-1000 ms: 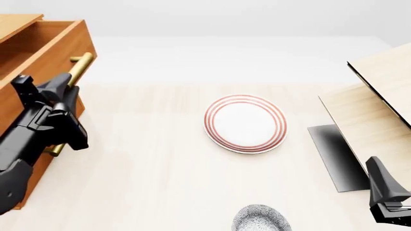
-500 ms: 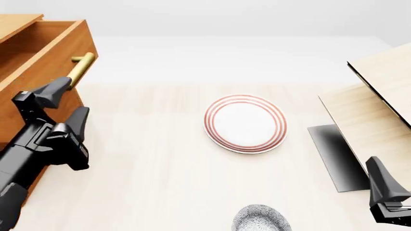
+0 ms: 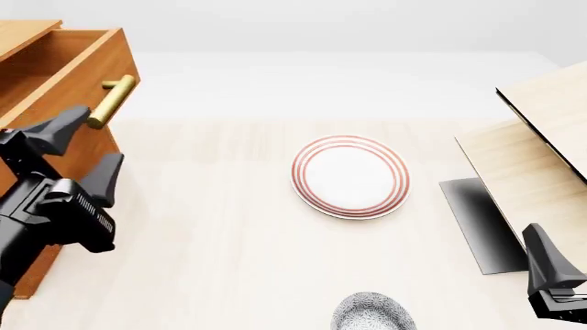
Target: Open the top drawer of the cabinet and put the bowl in it.
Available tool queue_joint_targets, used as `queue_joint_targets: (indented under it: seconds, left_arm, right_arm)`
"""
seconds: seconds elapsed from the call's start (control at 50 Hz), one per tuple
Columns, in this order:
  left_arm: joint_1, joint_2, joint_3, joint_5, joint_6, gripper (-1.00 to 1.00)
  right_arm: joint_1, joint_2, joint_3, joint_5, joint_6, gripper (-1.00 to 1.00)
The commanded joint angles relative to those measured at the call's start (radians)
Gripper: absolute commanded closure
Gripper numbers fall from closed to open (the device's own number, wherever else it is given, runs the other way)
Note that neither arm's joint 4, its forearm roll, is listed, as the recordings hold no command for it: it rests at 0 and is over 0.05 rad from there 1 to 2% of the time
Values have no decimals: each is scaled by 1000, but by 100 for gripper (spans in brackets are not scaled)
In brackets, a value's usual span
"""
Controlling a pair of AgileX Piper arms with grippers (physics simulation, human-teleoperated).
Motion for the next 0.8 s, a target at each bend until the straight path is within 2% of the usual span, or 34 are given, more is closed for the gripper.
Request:
queue_joint_targets:
  seconds: [0.02,0.12,0.2,0.24,0.34,0.42,0.46,0.5,0.54,0.58,0.64,0.7,0.74,0.78,0.8]
  left_arm:
    - [-4,-117,-89,232,-157,-100]
    - [-4,-144,-189,399,-294,-100]
    - [10,-161,-224,464,-344,-100]
    - [-11,-139,-287,534,-412,-100]
    - [-8,-151,-356,629,-487,-100]
    - [2,-168,-373,654,-498,-100]
    - [3,-150,-442,729,-569,-100]
    - [-13,-152,-468,740,-586,-100]
    - [-59,-107,-538,788,-647,-100]
    - [-53,-118,-565,818,-670,-100]
    - [-96,-82,-623,853,-719,-100]
    - [-92,-62,-668,902,-761,-100]
    - [-75,-71,-677,921,-765,-100]
    - [-88,-44,-730,970,-834,-100]
    - [-75,-44,-738,987,-844,-100]
  right_arm:
    - [0,-2,0,0,-1,-100]
    - [0,-2,0,0,-1,-100]
    - [0,-2,0,0,-1,-100]
    - [0,-2,0,0,-1,-100]
    - [0,-2,0,0,-1,-100]
    - [0,-2,0,0,-1,-100]
    - [0,-2,0,0,-1,-100]
    - [0,-2,0,0,-1,-100]
    - [0,-2,0,0,-1,-100]
    - [0,-2,0,0,-1,-100]
    - [0,-2,0,0,0,-100]
    - [0,-2,0,0,-1,-100]
    - [0,-2,0,0,-1,-100]
    - [0,-2,0,0,-1,-100]
    - [0,-2,0,0,-1,-100]
